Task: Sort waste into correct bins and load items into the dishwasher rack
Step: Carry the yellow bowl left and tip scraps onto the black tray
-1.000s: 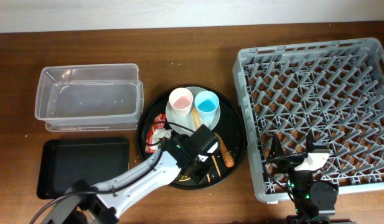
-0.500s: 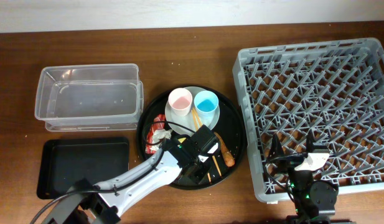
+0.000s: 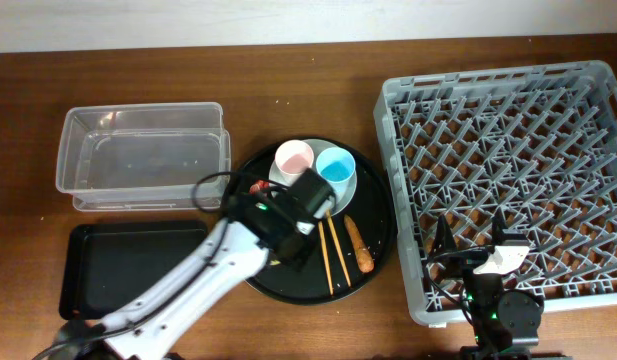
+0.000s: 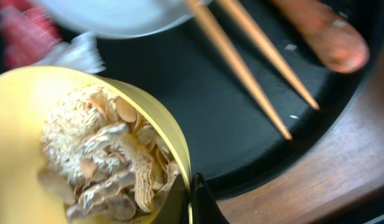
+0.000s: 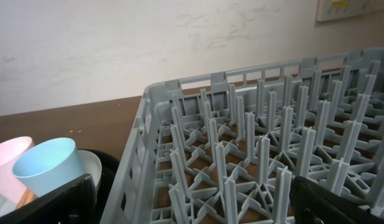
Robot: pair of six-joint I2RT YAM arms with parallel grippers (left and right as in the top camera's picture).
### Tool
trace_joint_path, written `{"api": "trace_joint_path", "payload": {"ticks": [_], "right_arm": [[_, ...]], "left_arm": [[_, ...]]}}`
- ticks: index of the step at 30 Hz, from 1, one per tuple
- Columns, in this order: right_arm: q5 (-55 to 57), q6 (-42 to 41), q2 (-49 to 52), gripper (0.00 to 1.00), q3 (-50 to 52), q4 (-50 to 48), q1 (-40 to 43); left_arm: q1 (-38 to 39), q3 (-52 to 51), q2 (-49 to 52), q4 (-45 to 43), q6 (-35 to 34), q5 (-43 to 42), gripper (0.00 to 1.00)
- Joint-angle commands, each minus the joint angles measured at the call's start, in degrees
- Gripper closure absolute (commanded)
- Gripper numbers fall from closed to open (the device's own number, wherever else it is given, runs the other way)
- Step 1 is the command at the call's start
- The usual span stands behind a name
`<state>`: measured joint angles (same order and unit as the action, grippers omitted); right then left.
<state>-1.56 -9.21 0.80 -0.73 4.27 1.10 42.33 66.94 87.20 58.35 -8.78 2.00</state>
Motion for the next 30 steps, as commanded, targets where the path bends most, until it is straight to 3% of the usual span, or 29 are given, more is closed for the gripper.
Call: {"api": "trace_joint_path", "payload": {"ticks": [1, 7, 14, 19, 24, 30], "right_arm": [[-0.1, -0.2, -0.4, 0.02, 0.4, 0.0, 0.5], [-0.1, -0.2, -0.4, 0.02, 0.4, 0.0, 0.5], [-0.1, -0.2, -0.4, 0.02, 0.4, 0.0, 0.5], [-0.1, -0.2, -0.4, 0.02, 0.4, 0.0, 0.5], [-0.1, -0.2, -0.4, 0.02, 0.4, 0.0, 0.5], [-0.1, -0.2, -0.4, 0.02, 0.4, 0.0, 0.5]], "left_arm": [[-9.1, 1.3, -5.7, 6.4, -6.6, 0.3, 1.00], [-27.2, 1.2, -15.0, 15.6, -6.0, -3.4, 1.00], [-57.6, 0.3, -20.7, 18.3, 7.0, -16.2, 1.00], [-71.3, -6.0, -20.7, 11.4, 10.9, -31.4, 1.00], [-86.2, -16.4, -20.7, 3.7, 18.5, -54.8, 1.00], [-102.6, -21.5, -20.7, 0.0, 20.3, -72.4, 1.00]]}}
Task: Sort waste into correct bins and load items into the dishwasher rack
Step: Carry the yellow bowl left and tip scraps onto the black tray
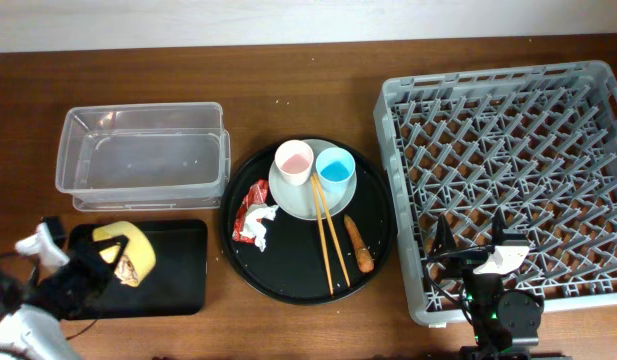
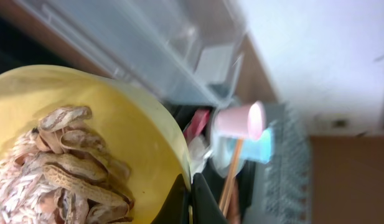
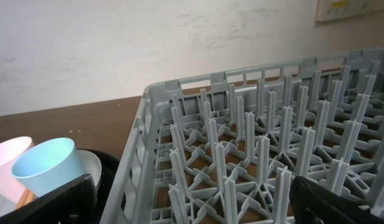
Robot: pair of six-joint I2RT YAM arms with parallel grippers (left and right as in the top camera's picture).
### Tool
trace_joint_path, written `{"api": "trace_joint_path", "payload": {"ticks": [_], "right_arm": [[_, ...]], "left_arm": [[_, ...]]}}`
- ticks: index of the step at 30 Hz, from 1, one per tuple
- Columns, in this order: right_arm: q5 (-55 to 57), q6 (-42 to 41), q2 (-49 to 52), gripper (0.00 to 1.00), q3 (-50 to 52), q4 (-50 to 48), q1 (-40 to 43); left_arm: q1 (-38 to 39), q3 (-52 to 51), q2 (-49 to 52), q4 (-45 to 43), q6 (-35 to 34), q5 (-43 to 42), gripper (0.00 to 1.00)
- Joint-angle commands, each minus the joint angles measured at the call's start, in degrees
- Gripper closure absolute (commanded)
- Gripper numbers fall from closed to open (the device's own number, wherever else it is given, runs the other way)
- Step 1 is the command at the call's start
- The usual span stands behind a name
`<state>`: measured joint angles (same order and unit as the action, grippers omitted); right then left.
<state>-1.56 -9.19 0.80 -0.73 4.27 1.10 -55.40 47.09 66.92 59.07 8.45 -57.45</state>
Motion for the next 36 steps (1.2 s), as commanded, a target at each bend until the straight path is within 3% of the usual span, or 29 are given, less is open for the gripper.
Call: {"api": "trace_joint_path", "payload": {"ticks": [1, 4, 7, 11, 15, 23, 26, 30, 33, 35, 36], "right_arm": [[-0.1, -0.3, -0.4, 0.02, 0.4, 0.0, 0.5], [-0.1, -0.3, -0.4, 0.02, 0.4, 0.0, 0.5], [-0.1, -0.3, -0.4, 0.02, 0.4, 0.0, 0.5], [-0.1, -0.3, -0.4, 0.02, 0.4, 0.0, 0.5], [-0.1, -0.3, -0.4, 0.02, 0.4, 0.0, 0.5], [-0.1, -0.3, -0.4, 0.02, 0.4, 0.0, 0.5], [-0.1, -0.3, -0.4, 0.02, 0.4, 0.0, 0.5], [-0.1, -0.3, -0.4, 0.02, 0.4, 0.0, 0.5], [-0.1, -0.3, -0.4, 0.02, 0.4, 0.0, 0.5], [-0.1, -0.3, -0.4, 0.02, 0.4, 0.0, 0.5], [-0.1, -0.3, -0.4, 0.02, 0.4, 0.0, 0.5]], "left_arm": [[-6.5, -2.0, -0.4, -1.0, 3.1, -13.2, 1.00], [-7.7, -2.3, -0.4, -1.3, 4.2, -14.5, 1.00], [-7.7, -2.3, -0.4, -2.4, 5.4, -21.3, 1.00], [-7.7, -2.3, -0.4, -2.9, 7.1, -21.0, 1.00], [-7.7, -2.3, -0.4, -0.7, 5.2, -12.9, 1.00], [-7.7, -2.3, -0.4, 0.7, 6.9, -13.9, 1.00], [-7.7, -2.3, -0.4, 1.9, 11.9, -16.8, 1.00], [-7.7, -2.4, 0.4, 3.8, 11.9, -17.9, 1.00], [-7.7, -2.4, 0.7, 1.8, 8.7, -12.8, 1.00], [-7.7, -2.4, 0.8, 2.1, 10.7, -14.9, 1.00], [-7.7, -2.4, 1.1, 0.4, 7.3, -13.0, 1.00]]}}
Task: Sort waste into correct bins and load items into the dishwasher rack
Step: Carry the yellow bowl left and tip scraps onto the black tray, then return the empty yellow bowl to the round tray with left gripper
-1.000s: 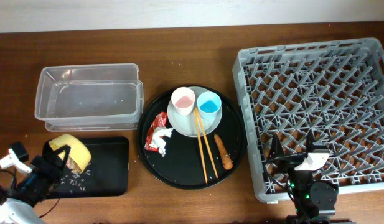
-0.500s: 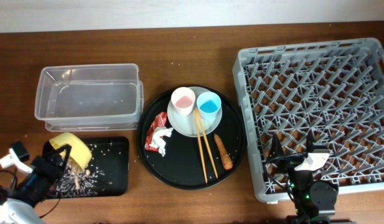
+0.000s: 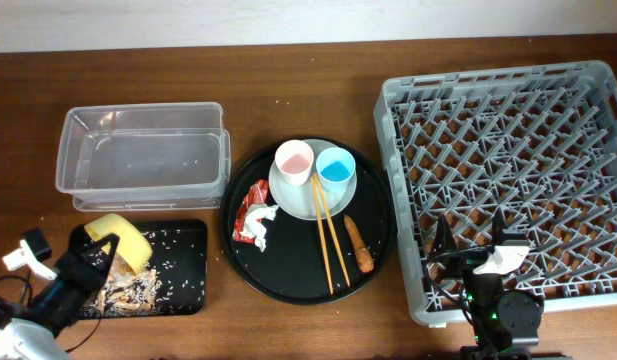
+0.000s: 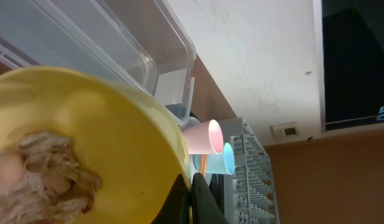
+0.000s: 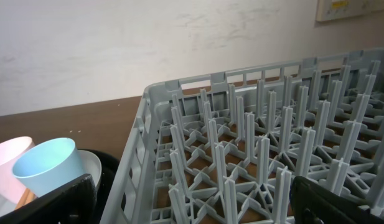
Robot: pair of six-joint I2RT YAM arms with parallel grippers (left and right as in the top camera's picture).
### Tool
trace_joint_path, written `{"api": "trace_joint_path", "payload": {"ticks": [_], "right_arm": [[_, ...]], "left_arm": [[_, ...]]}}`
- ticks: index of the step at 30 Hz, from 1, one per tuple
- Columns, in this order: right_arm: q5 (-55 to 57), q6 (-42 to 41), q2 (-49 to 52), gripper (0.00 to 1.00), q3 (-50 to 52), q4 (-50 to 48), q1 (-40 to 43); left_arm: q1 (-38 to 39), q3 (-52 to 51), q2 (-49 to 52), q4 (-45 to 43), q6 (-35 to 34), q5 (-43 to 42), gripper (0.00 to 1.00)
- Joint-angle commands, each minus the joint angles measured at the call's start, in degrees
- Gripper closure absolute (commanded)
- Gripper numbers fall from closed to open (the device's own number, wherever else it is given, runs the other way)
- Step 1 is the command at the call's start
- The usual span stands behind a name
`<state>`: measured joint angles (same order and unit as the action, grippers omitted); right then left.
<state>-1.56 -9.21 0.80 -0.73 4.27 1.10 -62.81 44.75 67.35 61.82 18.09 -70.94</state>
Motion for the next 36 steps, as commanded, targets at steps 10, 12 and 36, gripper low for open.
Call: {"api": "trace_joint_path", "payload": {"ticks": [10, 12, 36], "right_arm": [[-0.1, -0.2, -0.4, 0.02, 0.4, 0.0, 0.5], [-0.1, -0.2, -0.4, 0.02, 0.4, 0.0, 0.5], [-0.1, -0.2, -0.4, 0.02, 0.4, 0.0, 0.5]], "left_arm": [[0.4, -0.1, 2.1, 4.3, 0.8, -8.6, 1.00], [0.5, -0.1, 2.4, 2.0, 0.5, -7.5, 1.00], [5.0, 0.0, 3.3, -1.8, -4.3, -4.3, 1.00]]}}
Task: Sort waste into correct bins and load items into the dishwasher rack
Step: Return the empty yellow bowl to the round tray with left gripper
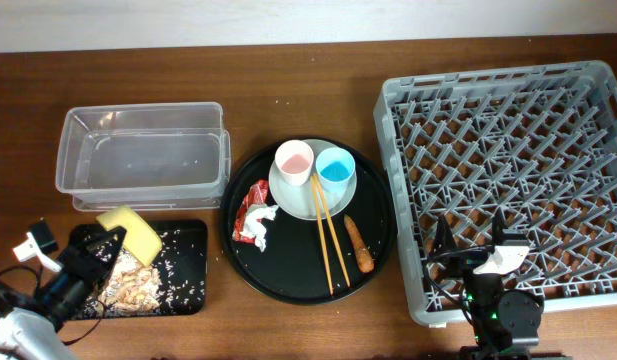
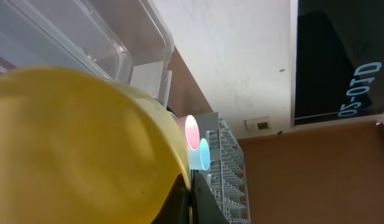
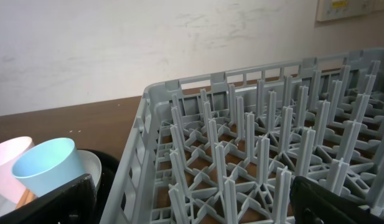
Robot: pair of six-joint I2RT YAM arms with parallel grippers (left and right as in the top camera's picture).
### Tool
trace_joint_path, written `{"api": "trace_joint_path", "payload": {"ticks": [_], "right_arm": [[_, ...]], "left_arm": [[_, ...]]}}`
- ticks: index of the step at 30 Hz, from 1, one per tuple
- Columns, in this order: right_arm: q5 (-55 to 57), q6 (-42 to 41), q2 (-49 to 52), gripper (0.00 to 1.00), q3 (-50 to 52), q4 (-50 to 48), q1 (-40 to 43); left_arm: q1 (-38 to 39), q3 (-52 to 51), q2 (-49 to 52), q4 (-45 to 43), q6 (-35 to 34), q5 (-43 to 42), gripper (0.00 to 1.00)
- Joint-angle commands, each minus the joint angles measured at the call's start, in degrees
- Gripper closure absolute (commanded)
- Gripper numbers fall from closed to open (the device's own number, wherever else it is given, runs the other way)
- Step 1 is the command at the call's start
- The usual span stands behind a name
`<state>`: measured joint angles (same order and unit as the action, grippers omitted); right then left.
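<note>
My left gripper (image 1: 100,246) is shut on the rim of a yellow bowl (image 1: 130,232), which is tipped over above the black rectangular tray (image 1: 184,300) at the front left. Peanut shells and rice (image 1: 131,284) lie spread on that tray. In the left wrist view the bowl (image 2: 73,149) shows a bare yellow inside, and the gripper (image 2: 188,199) pinches its rim. My right gripper (image 1: 483,240) stands open over the front left corner of the grey dishwasher rack (image 1: 508,150). In the right wrist view the gripper (image 3: 195,202) has only rack pegs (image 3: 241,124) between its fingers.
A clear plastic bin (image 1: 143,160) stands behind the black tray. The round black tray (image 1: 288,280) in the middle holds a white plate (image 1: 288,195), a pink cup (image 1: 294,158), a blue cup (image 1: 334,165), chopsticks (image 1: 328,240), a red and white wrapper (image 1: 254,212) and a brown stick-like item (image 1: 359,246).
The bowl has turned further over. The last clump of food seen inside it is gone, and the pile of shells and rice on the black tray is larger. The right arm has not moved.
My left gripper held the bowl full of shells on the round tray. Then the full bowl was over the black rectangular tray. Then it was tipped, with scraps on the tray. Now its inside is bare and the scraps lie on the tray.
</note>
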<state>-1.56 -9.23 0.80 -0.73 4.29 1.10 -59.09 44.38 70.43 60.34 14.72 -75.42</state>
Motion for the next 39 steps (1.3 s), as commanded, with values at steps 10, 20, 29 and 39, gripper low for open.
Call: {"api": "trace_joint_path", "payload": {"ticks": [10, 20, 29, 39], "right_arm": [[-0.1, -0.2, -0.4, 0.02, 0.4, 0.0, 0.5], [-0.1, -0.2, -0.4, 0.02, 0.4, 0.0, 0.5], [-0.1, -0.2, -0.4, 0.01, 0.4, 0.0, 0.5], [-0.1, -0.2, -0.4, 0.02, 0.4, 0.0, 0.5]], "left_arm": [[30.0, 17.0, -0.2, -1.8, -16.2, 26.7, 1.00], [88.8, 18.8, 2.0, -15.0, -24.3, 70.6, 1.00], [103.3, 18.8, 20.2, -15.3, -24.1, 75.2, 1.00], [103.2, 18.7, 22.3, -9.7, -24.1, 75.2, 0.85]]}}
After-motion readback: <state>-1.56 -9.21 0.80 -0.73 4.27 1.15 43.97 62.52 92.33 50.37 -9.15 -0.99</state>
